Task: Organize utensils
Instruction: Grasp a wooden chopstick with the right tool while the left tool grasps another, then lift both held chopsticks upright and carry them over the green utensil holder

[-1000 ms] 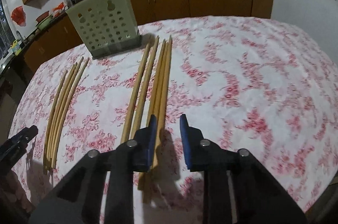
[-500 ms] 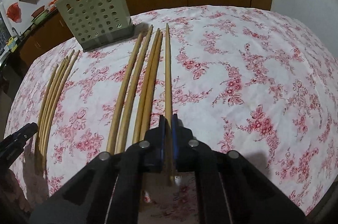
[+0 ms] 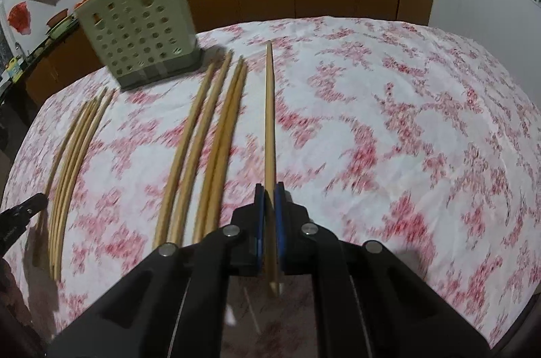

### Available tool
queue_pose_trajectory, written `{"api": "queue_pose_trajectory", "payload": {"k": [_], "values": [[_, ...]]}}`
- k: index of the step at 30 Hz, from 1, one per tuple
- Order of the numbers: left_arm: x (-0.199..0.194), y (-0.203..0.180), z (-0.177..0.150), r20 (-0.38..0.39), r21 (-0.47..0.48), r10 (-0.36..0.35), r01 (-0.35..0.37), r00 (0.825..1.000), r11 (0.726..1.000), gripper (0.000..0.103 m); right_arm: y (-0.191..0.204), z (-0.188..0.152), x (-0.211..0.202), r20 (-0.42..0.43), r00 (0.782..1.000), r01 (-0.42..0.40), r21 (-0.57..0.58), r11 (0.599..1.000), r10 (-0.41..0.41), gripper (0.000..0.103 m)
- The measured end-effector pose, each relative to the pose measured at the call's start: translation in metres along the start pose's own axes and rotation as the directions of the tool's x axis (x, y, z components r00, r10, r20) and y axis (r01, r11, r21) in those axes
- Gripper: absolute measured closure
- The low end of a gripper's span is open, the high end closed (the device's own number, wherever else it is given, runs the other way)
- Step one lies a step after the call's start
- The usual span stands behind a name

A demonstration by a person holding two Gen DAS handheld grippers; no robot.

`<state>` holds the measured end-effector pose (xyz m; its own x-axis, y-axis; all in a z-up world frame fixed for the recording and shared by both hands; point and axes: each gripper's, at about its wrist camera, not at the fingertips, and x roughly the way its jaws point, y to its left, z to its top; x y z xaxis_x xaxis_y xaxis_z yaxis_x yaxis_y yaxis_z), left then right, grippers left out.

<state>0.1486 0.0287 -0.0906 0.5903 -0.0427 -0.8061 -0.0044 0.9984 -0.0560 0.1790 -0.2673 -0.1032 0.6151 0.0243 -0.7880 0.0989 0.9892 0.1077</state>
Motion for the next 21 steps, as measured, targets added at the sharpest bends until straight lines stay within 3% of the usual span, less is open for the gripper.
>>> {"api": "queue_pose_trajectory", "payload": {"k": [6, 21], "values": [[0.010, 0.001, 0.013, 0.011, 0.027, 0.026, -0.026, 1.000, 0.999, 0.095, -0.008, 0.014, 0.011, 0.021, 0.999, 0.027, 0.002, 1.000, -0.027, 0.095], [-0.003, -0.006, -0.001, 0.030, 0.064, 0.029, -0.031, 0.999, 0.997, 0.095, -0.011, -0.002, -0.006, 0.046, 0.999, 0.018, -0.005, 1.000, -0.018, 0.095]]}}
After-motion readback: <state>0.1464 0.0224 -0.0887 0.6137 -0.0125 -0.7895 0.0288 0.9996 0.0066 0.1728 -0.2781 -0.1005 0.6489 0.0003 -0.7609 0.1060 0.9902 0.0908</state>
